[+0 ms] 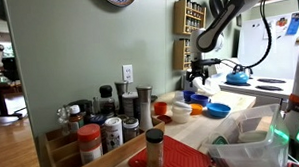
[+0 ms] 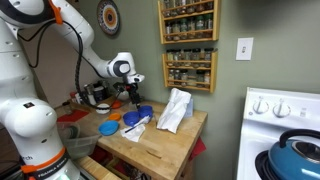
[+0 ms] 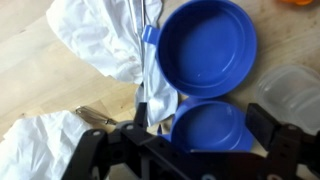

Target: Remove the blue cup from the other blue cup, put it on the table, put the other blue cup inside the blue cup and then pour the contents of the blue bowl into the blue cup

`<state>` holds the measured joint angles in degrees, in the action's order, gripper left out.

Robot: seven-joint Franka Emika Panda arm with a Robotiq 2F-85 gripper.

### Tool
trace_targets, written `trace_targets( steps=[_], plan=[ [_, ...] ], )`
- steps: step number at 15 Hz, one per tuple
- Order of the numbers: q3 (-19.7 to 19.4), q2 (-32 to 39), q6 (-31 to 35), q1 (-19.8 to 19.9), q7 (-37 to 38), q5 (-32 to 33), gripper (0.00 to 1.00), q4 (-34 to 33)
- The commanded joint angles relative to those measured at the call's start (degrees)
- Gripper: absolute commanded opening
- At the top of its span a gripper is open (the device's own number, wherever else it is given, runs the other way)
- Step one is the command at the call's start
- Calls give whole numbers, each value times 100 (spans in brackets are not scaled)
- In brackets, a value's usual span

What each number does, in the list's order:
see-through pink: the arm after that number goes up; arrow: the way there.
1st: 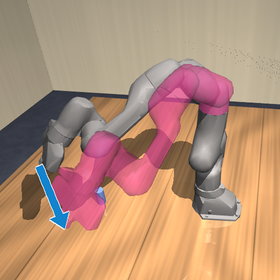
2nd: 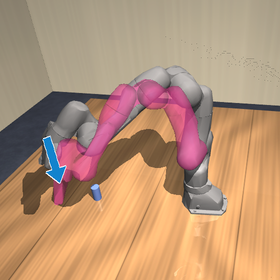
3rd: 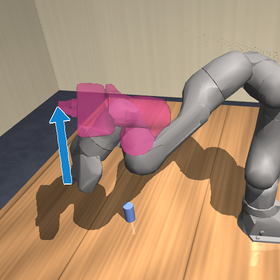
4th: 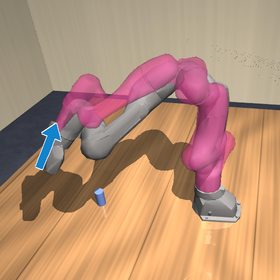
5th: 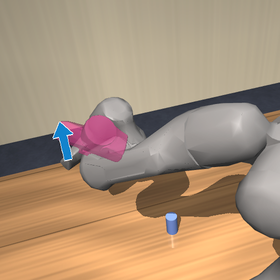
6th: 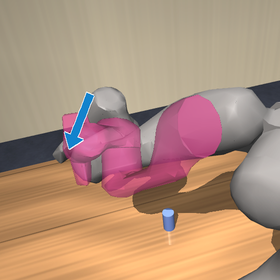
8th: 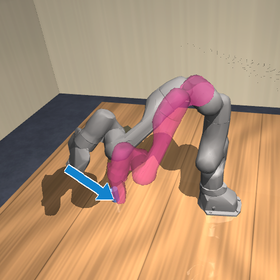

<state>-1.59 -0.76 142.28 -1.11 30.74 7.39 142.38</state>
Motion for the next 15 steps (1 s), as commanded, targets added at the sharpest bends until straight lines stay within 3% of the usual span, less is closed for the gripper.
trace_targets(
  steps=[1,7,9,10,15],
  plan=[
    [13,-179,-4,118,-597,-365,100,455],
    [15,23,118,179,-790,-412,97,630],
    [20,86,108,171,-835,-425,72,638],
    [20,117,102,168,-869,-453,70,634],
    [26,269,116,149,-1042,-577,31,607]
  ],
)
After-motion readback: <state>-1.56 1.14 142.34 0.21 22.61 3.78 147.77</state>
